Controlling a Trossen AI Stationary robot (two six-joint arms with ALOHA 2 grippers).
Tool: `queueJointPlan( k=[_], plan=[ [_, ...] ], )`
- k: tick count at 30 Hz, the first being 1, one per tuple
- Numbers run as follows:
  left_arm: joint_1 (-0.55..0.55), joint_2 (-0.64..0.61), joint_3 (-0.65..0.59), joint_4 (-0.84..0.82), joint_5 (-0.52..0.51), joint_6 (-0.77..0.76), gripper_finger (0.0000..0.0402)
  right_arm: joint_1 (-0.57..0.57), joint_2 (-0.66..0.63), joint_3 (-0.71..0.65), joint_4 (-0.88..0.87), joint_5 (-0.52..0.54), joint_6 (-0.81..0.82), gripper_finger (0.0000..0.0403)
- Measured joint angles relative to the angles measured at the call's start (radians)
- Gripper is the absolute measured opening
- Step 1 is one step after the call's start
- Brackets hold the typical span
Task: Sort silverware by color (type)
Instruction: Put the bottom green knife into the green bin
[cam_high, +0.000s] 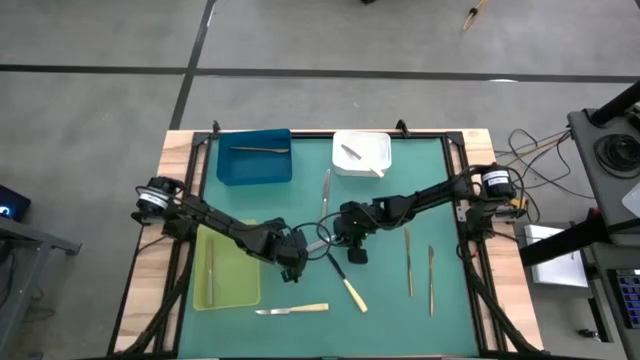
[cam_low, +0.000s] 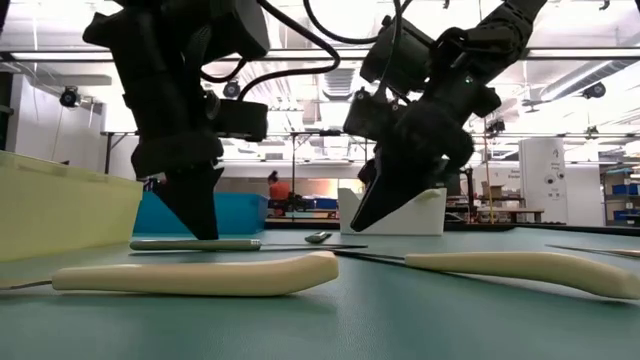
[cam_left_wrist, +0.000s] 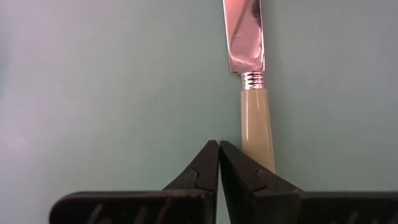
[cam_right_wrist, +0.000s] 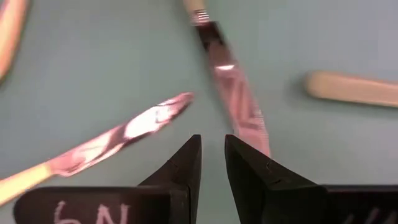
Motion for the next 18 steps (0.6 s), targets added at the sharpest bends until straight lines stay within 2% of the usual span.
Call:
queueJointPlan(
  k=[8, 15, 18],
  plan=[
    [0.001, 0.0, 0.0, 0.0, 0.039, -0.018, 0.0, -0.012, 0.045, -0.001, 0.008, 0.03, -0.008, 0.0063],
    [-0.012, 0.0, 0.002, 0.017, 0.071, -0.018, 0.0, -0.024, 0.051, 0.0, 0.026, 0.155, -0.009, 0.0063],
    [-0.013, 0.0, 0.003, 0.024, 0.087, -0.004, 0.0, -0.024, 0.051, 0.0, 0.038, 0.169, -0.01, 0.0063]
  ],
)
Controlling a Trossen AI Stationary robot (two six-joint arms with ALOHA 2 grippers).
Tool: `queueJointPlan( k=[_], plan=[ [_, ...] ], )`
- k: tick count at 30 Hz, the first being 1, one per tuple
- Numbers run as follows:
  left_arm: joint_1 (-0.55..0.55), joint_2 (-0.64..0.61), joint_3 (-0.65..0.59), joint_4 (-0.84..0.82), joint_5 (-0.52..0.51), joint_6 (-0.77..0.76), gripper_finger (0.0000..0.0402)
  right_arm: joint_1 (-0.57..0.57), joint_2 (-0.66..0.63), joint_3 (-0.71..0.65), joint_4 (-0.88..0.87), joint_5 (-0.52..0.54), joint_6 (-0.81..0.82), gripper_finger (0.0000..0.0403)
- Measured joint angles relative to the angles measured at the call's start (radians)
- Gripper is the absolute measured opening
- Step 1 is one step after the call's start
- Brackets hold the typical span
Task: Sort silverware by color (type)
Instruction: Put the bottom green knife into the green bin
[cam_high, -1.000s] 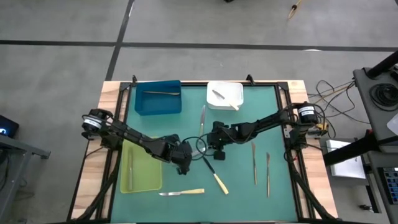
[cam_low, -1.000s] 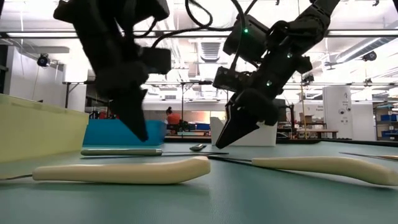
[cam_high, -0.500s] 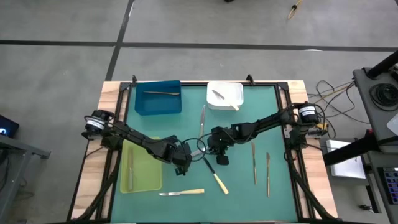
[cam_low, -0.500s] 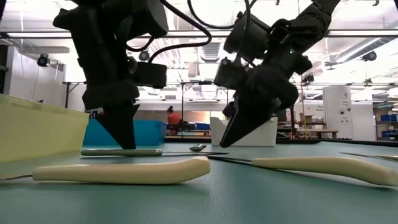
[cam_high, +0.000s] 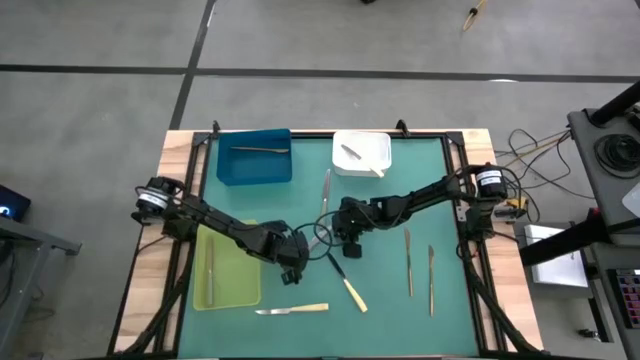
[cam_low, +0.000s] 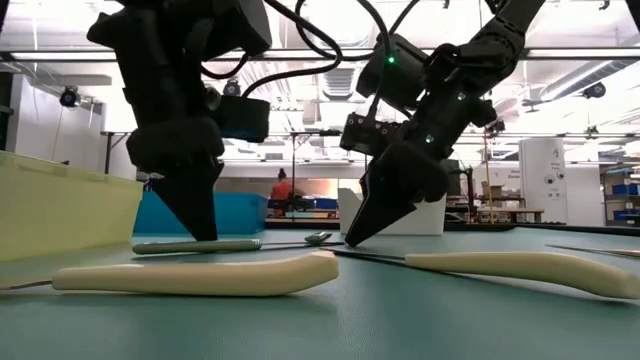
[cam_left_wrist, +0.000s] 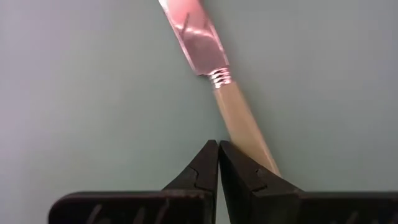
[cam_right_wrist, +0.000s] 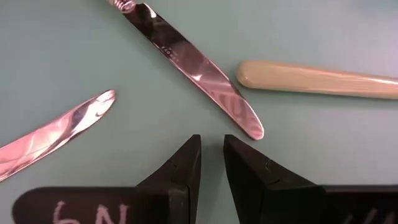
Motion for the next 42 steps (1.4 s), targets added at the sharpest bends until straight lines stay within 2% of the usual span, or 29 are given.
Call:
queueJointPlan(
  k=[8, 18, 23, 28, 30, 37, 42],
  plan=[
    [-0.005, -0.008, 0.042, -0.03, 0.035, 0.015, 0.0, 0.0, -0.02, 0.0, -0.054, 0.0, 0.003, 0.0063],
    [-0.014, -0.01, 0.061, 0.048, -0.016, 0.0, 0.0, 0.0, -0.047, 0.0, -0.077, -0.004, 0.0, 0.0063],
    [-0.053, -0.01, 0.06, 0.124, -0.134, 0.016, 0.0016, 0.003, -0.047, 0.0, -0.074, -0.005, -0.018, 0.0063],
    [-0.129, -0.01, 0.045, 0.205, -0.393, 0.082, 0.0051, 0.005, -0.047, 0.0, -0.073, -0.006, -0.026, 0.0063],
    [-0.143, -0.01, 0.034, 0.206, -0.448, 0.082, 0.0063, 0.005, -0.047, 0.0, -0.072, -0.006, -0.03, 0.0063],
    [-0.137, -0.023, -0.024, 0.201, -0.423, 0.098, 0.0063, 0.004, -0.047, 0.0, -0.051, -0.005, -0.036, 0.0063],
    [-0.117, -0.09, -0.064, 0.206, -0.324, 0.167, 0.0039, 0.004, -0.047, 0.0, -0.019, -0.004, -0.055, 0.0063]
  ],
)
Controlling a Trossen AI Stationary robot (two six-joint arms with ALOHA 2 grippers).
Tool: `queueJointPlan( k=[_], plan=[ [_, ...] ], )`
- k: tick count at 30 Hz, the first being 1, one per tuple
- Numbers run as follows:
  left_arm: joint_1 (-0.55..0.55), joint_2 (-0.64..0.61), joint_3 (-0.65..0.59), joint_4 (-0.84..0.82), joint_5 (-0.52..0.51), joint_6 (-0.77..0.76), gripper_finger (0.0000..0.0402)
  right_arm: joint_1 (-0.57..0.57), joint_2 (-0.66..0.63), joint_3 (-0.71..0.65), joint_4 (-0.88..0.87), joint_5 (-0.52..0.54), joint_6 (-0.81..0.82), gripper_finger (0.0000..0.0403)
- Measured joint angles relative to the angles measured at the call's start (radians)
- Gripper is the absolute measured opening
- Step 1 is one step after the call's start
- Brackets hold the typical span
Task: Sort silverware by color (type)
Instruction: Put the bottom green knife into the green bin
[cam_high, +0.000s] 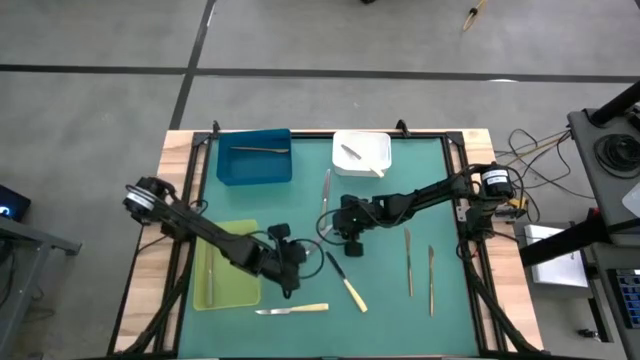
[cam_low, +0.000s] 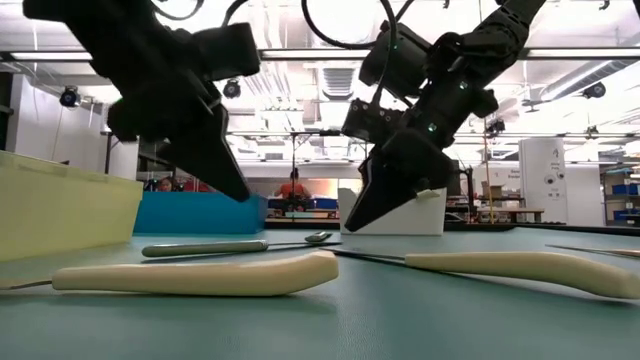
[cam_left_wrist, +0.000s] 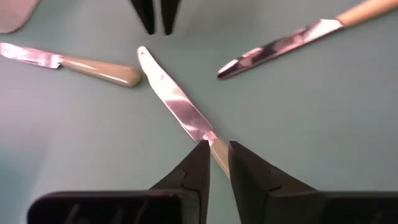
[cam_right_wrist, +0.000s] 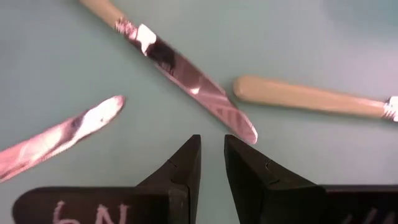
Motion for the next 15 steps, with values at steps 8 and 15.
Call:
queueJointPlan(
  k=[8, 15],
  plan=[
    [0.068, -0.094, -0.077, 0.006, 0.152, -0.098, 0.0014, 0.019, 0.0, -0.005, 0.052, 0.116, 0.08, 0.0063],
    [0.059, -0.064, -0.037, 0.018, 0.152, -0.178, 0.0055, 0.082, -0.01, -0.036, 0.097, 0.227, 0.028, 0.0063]
  ],
)
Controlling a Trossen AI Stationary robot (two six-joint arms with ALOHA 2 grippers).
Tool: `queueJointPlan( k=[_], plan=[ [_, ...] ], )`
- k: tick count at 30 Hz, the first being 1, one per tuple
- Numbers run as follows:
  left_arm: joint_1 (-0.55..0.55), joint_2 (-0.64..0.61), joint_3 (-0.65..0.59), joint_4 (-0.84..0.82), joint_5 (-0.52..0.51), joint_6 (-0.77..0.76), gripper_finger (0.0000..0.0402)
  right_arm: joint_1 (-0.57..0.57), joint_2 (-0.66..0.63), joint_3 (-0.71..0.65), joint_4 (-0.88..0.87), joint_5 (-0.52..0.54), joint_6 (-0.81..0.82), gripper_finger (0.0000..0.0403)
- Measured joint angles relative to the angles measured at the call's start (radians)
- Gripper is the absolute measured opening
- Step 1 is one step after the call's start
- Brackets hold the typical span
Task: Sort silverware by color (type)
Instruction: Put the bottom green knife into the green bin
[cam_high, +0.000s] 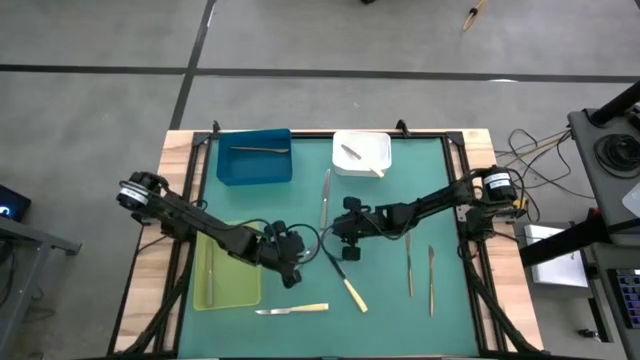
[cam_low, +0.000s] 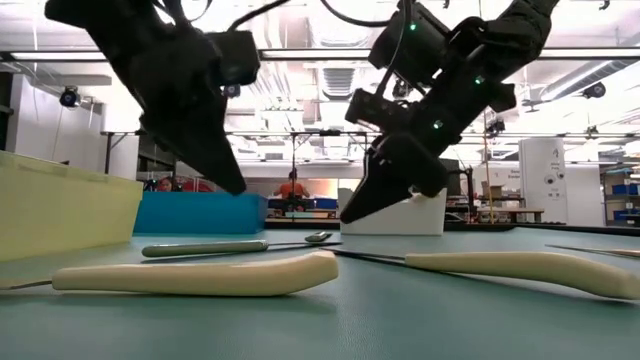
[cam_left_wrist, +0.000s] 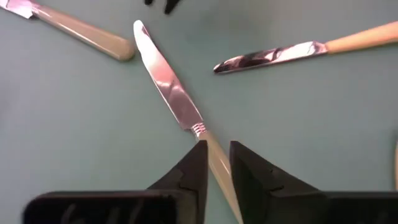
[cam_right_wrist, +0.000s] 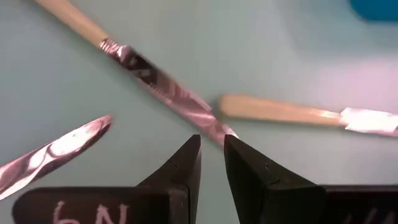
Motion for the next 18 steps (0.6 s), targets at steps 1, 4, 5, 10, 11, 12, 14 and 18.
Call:
queueJointPlan(
  k=[1, 4, 5, 10, 11, 12, 14, 18],
  plan=[
    [0.0, 0.012, 0.006, 0.003, -0.001, -0.002, 0.0066, 0.002, -0.002, 0.0, 0.007, 0.004, -0.013, 0.0063],
    [0.003, 0.043, 0.017, -0.003, 0.001, -0.065, 0.0106, 0.002, -0.003, -0.009, 0.032, 0.005, -0.043, 0.0063],
    [0.003, 0.055, 0.022, -0.003, 0.003, -0.091, 0.0121, 0.002, -0.003, -0.013, 0.033, 0.004, -0.054, 0.0063],
    [0.002, 0.101, 0.039, -0.008, 0.043, -0.122, 0.0189, 0.0, -0.003, -0.016, 0.039, 0.005, -0.101, 0.0063],
    [0.001, 0.109, 0.045, -0.011, 0.046, -0.117, 0.0199, -0.001, -0.003, -0.017, 0.041, 0.006, -0.109, 0.0063],
    [0.001, 0.117, 0.05, -0.009, 0.046, -0.111, 0.0208, -0.004, -0.003, -0.017, 0.046, 0.006, -0.112, 0.0063],
    [0.001, 0.132, 0.053, -0.012, 0.047, -0.107, 0.0222, -0.006, -0.003, -0.018, 0.065, 0.006, -0.122, 0.0063],
    [0.002, 0.154, 0.057, -0.018, 0.044, -0.107, 0.0234, -0.012, -0.003, -0.018, 0.095, 0.006, -0.152, 0.0063]
  ],
)
